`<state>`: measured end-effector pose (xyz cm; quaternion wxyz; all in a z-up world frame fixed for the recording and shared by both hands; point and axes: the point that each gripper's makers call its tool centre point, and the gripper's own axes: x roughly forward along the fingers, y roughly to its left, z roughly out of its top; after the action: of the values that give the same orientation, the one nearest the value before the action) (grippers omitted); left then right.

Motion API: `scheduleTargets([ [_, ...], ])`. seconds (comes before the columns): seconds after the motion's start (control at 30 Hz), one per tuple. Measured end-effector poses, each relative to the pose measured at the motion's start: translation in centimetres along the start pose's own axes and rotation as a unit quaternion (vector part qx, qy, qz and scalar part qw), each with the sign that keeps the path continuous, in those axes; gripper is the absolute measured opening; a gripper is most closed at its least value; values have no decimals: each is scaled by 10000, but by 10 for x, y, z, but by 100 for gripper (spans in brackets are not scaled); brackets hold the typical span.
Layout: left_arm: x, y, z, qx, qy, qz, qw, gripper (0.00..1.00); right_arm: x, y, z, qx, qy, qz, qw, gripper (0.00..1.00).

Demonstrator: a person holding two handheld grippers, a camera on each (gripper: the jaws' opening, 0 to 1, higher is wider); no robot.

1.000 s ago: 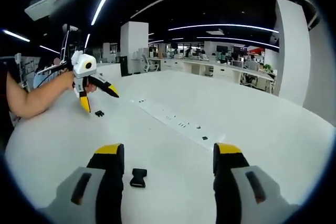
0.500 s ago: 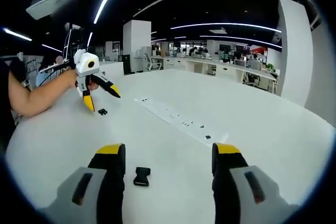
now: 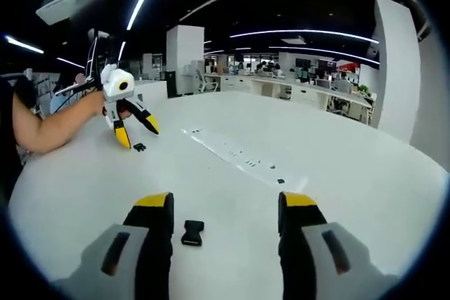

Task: Snap the two parts of the plastic buckle together until the buckle closes and remains connected.

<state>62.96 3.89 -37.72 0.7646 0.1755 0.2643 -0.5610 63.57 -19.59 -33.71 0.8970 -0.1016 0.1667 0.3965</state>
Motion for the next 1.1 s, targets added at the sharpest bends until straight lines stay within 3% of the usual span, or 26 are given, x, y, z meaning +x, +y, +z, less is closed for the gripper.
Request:
scheduleTargets([
  [0.17, 1, -2, -2, 36, 79, -44, 10000, 44, 1, 1, -4, 53, 91, 19, 9999, 59],
  [0.67, 1, -11, -5, -26, 190, -199, 9996, 36, 0, 18, -9, 49, 221, 406, 9989, 47],
  [0.87, 1, -15, -4, -17, 206, -240, 9995, 33, -2, 19, -12, 70, 275, 413, 9987, 38],
  [1.1, 1, -16, -3, -88, 193, -255, 9994, 30, -3, 21, -11, 61, 294, 438, 9986, 38],
])
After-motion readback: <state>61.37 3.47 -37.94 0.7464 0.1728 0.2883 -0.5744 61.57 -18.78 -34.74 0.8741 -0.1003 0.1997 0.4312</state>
